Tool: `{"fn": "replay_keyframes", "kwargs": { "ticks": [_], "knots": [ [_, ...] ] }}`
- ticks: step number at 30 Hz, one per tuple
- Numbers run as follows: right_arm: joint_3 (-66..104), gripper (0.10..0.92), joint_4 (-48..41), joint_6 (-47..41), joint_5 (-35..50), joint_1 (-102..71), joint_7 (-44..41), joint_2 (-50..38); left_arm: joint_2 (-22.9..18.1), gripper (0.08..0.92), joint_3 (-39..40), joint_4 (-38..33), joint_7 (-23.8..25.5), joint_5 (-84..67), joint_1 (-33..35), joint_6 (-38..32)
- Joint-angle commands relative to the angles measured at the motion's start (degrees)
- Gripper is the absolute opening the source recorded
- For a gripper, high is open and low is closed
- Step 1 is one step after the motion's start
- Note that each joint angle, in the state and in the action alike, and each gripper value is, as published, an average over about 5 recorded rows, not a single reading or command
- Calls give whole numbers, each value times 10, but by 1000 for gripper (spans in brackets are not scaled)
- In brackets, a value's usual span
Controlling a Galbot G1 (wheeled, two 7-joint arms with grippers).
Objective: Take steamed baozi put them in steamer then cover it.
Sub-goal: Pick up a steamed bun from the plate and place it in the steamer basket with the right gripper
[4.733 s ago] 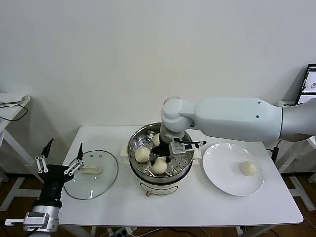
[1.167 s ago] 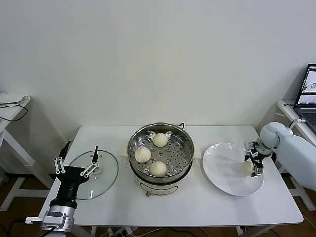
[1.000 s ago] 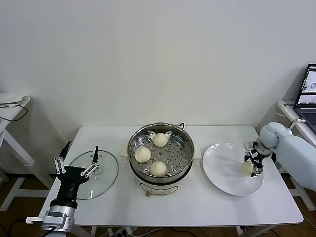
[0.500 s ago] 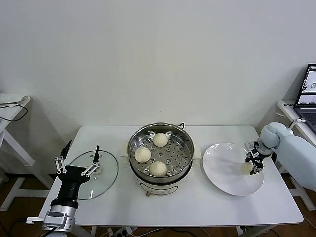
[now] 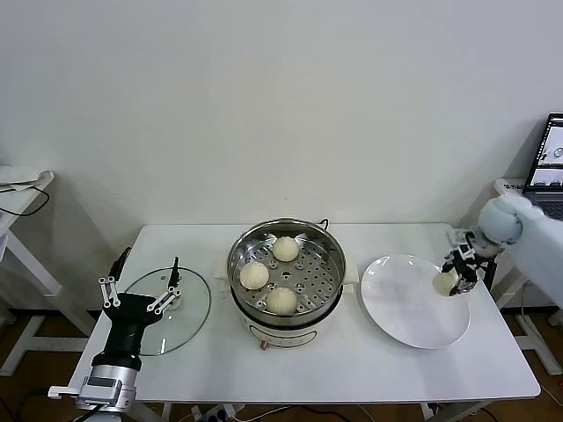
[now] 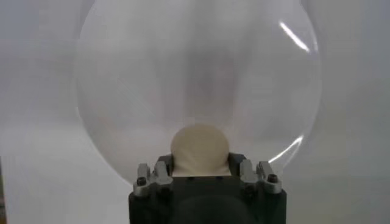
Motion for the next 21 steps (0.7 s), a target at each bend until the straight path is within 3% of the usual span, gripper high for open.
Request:
{"fn": "replay_keyframes", "kwargs": {
  "ticks": [1,11,21],
  "knots": [
    [-273,610,177,-123,196,295,-3,-68,3,823,-1,-2,0,-1,0,-3],
    [-456,619,272,-214,353,519,45,7,5,823,-3,-8,0,-14,-3,-5],
    [-438,619,288,-301,443,512,104,150,8,823,-5,-18,0,-22,-7,-2]
  ]
}}
